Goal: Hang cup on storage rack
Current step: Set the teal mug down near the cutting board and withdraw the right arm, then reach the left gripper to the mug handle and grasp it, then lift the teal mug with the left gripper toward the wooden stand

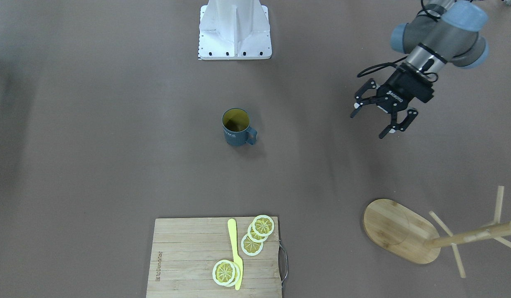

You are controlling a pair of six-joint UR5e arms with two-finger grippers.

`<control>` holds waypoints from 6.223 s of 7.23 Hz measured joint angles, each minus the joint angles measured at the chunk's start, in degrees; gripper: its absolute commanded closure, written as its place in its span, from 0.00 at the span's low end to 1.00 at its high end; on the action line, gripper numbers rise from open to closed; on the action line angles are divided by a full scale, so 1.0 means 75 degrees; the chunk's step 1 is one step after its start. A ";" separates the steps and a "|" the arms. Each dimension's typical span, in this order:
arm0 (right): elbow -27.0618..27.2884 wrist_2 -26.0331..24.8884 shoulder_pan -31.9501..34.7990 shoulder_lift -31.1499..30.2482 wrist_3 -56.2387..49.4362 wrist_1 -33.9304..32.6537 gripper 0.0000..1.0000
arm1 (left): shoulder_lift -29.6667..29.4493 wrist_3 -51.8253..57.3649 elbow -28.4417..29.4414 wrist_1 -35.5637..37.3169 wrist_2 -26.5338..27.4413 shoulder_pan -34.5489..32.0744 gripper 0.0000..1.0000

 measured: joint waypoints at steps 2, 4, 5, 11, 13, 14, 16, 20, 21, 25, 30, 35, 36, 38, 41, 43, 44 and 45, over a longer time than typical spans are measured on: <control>-0.0052 -0.0016 0.0005 -0.0060 0.0026 -0.0001 0.00 | -0.0859 -0.0147 0.0655 0.0033 0.0996 0.0973 0.02; -0.0206 -0.0013 0.0000 -0.0037 0.0085 0.0007 0.00 | -0.1680 -0.0194 0.1389 0.0044 0.1534 0.1485 0.02; -0.0257 -0.0013 -0.0004 -0.0017 0.0185 0.0034 0.00 | -0.1945 -0.0198 0.1605 0.0058 0.1610 0.1591 0.02; -0.1309 0.0097 -0.0010 0.0009 0.1426 0.2425 0.00 | -0.2612 -0.0163 0.1917 0.0630 0.1712 0.2013 0.03; -0.1202 0.0116 -0.0007 -0.0010 0.1465 0.2422 0.00 | -0.2652 -0.0164 0.2015 0.0642 0.1914 0.2211 0.35; -0.1185 0.0118 -0.0009 -0.0013 0.1473 0.2422 0.00 | -0.2689 -0.0166 0.2022 0.0642 0.1952 0.2251 0.38; -0.1182 0.0112 -0.0009 -0.0015 0.1471 0.2432 0.00 | -0.2792 -0.0147 0.2055 0.0634 0.1959 0.2270 0.43; -0.1192 0.0089 -0.0008 -0.0014 0.1467 0.2452 0.00 | -0.3126 -0.0109 0.2395 0.0594 0.1949 0.2274 0.49; -0.1191 0.0086 -0.0011 -0.0008 0.1467 0.2453 0.00 | -0.3170 -0.0107 0.2414 0.0590 0.1948 0.2274 0.49; -0.1198 0.0074 -0.0017 -0.0004 0.1467 0.2453 0.00 | -0.3279 -0.0120 0.2423 0.0549 0.1946 0.2277 0.52; -0.1198 0.0048 -0.0017 -0.0004 0.1467 0.2456 0.00 | -0.3318 -0.0167 0.2405 0.0264 0.1937 0.2352 0.69; -0.1198 0.0030 -0.0009 -0.0004 0.1467 0.2484 0.00 | -0.3325 -0.0184 0.2374 -0.0012 0.1940 0.2356 0.96; -0.1198 0.0027 -0.0012 -0.0004 0.1467 0.2487 0.00 | -0.3320 -0.0190 0.2363 -0.0063 0.1938 0.2355 1.00; -0.1205 0.0026 -0.0015 -0.0006 0.1467 0.2488 0.00 | -0.3300 -0.0348 0.2352 -0.0248 0.1939 0.2339 1.00; -0.1233 0.0025 -0.0012 -0.0028 0.1457 0.2491 0.00 | -0.3288 -0.1388 0.2334 -0.0644 0.1955 0.2275 1.00; -0.1242 0.0026 -0.0014 -0.0053 0.1455 0.2499 0.00 | -0.3286 -0.2797 0.2326 -0.1082 0.1960 0.2182 1.00; -0.1244 0.0025 -0.0010 -0.0058 0.1455 0.2500 0.00 | -0.3283 -0.3593 0.2326 -0.1309 0.1960 0.2096 1.00; -0.1244 0.0026 -0.0007 -0.0061 0.1455 0.2500 0.00 | -0.3281 -0.4367 0.2323 -0.1519 0.1960 0.1992 1.00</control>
